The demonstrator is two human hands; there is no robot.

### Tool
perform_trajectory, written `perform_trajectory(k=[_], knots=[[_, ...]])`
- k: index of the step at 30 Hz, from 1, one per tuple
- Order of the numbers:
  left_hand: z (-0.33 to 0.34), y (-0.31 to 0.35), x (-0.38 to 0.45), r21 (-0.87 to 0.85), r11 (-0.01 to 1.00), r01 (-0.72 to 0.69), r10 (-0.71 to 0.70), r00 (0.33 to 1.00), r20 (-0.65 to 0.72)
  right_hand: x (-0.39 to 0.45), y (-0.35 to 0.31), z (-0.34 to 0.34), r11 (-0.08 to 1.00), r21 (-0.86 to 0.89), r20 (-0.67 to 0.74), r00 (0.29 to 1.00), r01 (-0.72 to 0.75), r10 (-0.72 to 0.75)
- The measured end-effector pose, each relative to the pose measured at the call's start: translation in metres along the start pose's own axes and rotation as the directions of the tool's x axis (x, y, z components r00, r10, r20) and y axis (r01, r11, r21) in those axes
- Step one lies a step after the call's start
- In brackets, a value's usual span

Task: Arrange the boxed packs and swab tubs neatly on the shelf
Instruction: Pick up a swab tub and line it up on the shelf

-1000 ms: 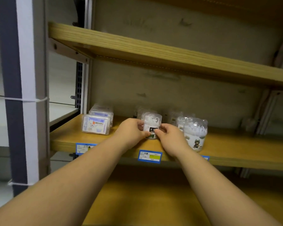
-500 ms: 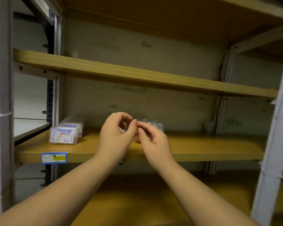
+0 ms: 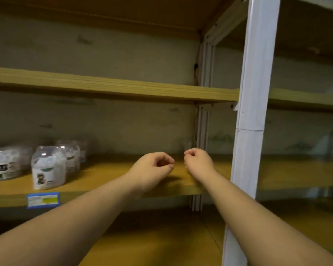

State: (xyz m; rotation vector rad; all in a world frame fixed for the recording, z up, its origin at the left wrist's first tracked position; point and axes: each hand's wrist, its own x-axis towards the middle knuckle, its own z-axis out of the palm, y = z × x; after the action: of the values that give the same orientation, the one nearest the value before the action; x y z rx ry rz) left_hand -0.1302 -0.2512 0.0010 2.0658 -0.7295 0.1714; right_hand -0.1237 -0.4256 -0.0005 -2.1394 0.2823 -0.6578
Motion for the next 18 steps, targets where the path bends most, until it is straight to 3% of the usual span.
perform_trajectory(k=[3, 8, 13, 18], knots=[[0.032, 0.007, 0.039, 0.019, 0.995, 0.097, -0.097, 0.995, 0.004, 0.004, 0.028, -0.001, 0.999, 0.011, 0.099, 0.995, -0.033, 0.032], [0.053, -0.011, 0.062, 0.01, 0.974, 0.228, -0.227, 0.972, -0.066, 0.01, 0.037, -0.003, 0.997, 0.074, 0.117, 0.993, -0.002, -0.007], [0.051, -0.015, 0.06, 0.0, 0.965, 0.263, -0.262, 0.962, -0.075, 0.006, 0.034, -0.001, 0.996, -0.021, 0.154, 0.985, 0.083, -0.078], [0.054, -0.011, 0.061, 0.004, 0.958, 0.287, -0.286, 0.955, -0.072, 0.005, 0.036, -0.006, 0.998, 0.03, 0.205, 0.977, 0.056, -0.061]])
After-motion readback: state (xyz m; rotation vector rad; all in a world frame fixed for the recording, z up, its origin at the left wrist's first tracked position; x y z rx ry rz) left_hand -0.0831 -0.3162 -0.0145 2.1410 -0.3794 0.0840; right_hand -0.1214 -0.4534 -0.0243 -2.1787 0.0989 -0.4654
